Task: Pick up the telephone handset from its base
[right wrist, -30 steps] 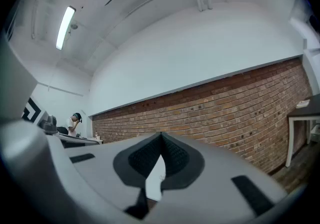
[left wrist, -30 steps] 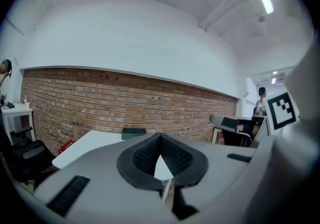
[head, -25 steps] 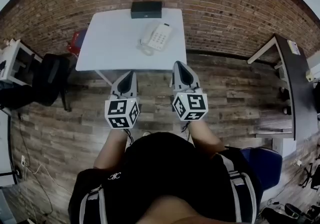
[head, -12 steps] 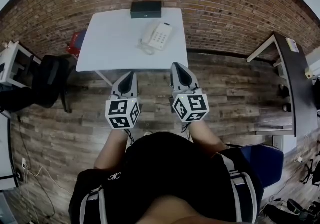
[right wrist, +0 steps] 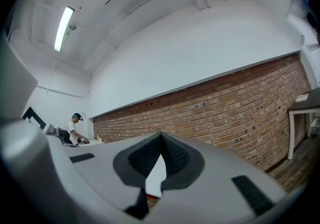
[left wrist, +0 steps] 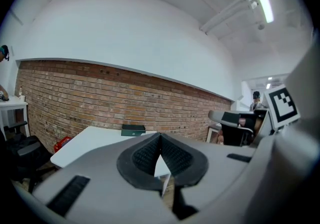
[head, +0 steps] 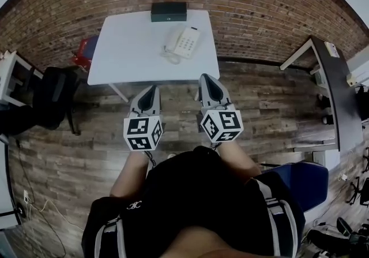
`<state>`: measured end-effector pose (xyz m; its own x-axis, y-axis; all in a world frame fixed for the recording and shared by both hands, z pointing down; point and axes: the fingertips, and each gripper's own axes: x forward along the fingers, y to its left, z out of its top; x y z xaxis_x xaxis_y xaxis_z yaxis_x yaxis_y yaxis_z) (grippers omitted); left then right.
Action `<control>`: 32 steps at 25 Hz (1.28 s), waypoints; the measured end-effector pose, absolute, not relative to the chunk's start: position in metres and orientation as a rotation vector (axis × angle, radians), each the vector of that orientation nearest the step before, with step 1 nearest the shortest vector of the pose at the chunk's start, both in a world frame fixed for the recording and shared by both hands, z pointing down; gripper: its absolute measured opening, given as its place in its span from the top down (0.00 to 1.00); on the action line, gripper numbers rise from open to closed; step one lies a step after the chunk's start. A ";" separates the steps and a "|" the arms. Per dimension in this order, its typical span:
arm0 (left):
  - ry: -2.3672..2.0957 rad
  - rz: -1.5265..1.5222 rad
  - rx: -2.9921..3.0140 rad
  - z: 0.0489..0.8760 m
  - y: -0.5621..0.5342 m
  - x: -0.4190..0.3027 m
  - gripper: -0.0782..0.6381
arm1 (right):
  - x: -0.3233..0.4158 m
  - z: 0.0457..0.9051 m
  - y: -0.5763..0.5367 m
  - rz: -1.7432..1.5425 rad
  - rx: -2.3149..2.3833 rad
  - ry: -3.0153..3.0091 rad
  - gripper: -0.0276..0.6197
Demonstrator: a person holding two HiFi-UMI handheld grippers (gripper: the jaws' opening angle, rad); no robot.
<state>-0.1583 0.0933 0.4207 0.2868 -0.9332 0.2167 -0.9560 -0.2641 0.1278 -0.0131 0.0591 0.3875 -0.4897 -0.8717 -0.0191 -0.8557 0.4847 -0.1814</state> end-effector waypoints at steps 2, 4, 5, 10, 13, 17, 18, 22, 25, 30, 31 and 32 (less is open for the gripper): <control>-1.729 0.146 2.324 0.425 0.093 -0.163 0.89 | -0.016 0.389 0.061 -0.222 -1.540 2.599 0.96; -1.716 0.150 2.326 0.429 0.094 -0.165 0.89 | -0.018 0.392 0.061 -0.233 -1.550 2.598 0.96; -1.711 0.153 2.327 0.431 0.094 -0.166 0.89 | -0.018 0.394 0.061 -0.236 -1.555 2.600 0.96; -1.710 0.163 2.333 0.436 0.079 -0.169 0.89 | -0.021 0.398 0.049 -0.231 -1.549 2.603 0.96; -1.715 0.173 2.345 0.436 0.065 -0.163 0.89 | -0.018 0.401 0.035 -0.230 -1.533 2.609 0.96; -1.712 0.187 2.358 0.434 0.040 -0.151 0.89 | -0.012 0.401 0.007 -0.238 -1.510 2.614 0.96; -1.713 0.190 2.363 0.433 0.033 -0.147 0.89 | -0.010 0.400 0.000 -0.235 -1.505 2.616 0.96; -1.720 0.195 2.364 0.432 0.001 -0.138 0.89 | -0.001 0.401 -0.032 -0.236 -1.494 2.614 0.96; -1.719 0.206 2.361 0.435 -0.021 -0.131 0.89 | 0.005 0.407 -0.056 -0.252 -1.494 2.621 0.96; -1.735 0.220 2.335 0.438 -0.062 -0.123 0.89 | 0.011 0.412 -0.099 -0.278 -1.471 2.647 0.96; -1.740 0.224 2.331 0.437 -0.070 -0.121 0.89 | 0.013 0.412 -0.107 -0.279 -1.464 2.651 0.96; -1.746 0.227 2.326 0.437 -0.078 -0.119 0.89 | 0.015 0.412 -0.116 -0.282 -1.457 2.654 0.96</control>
<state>-0.1189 -0.0775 0.4369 0.2807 -0.9251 0.2558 -0.9597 -0.2675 0.0858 0.0149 -0.1156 0.4115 -0.5368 -0.8437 0.0005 -0.8249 0.5248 -0.2098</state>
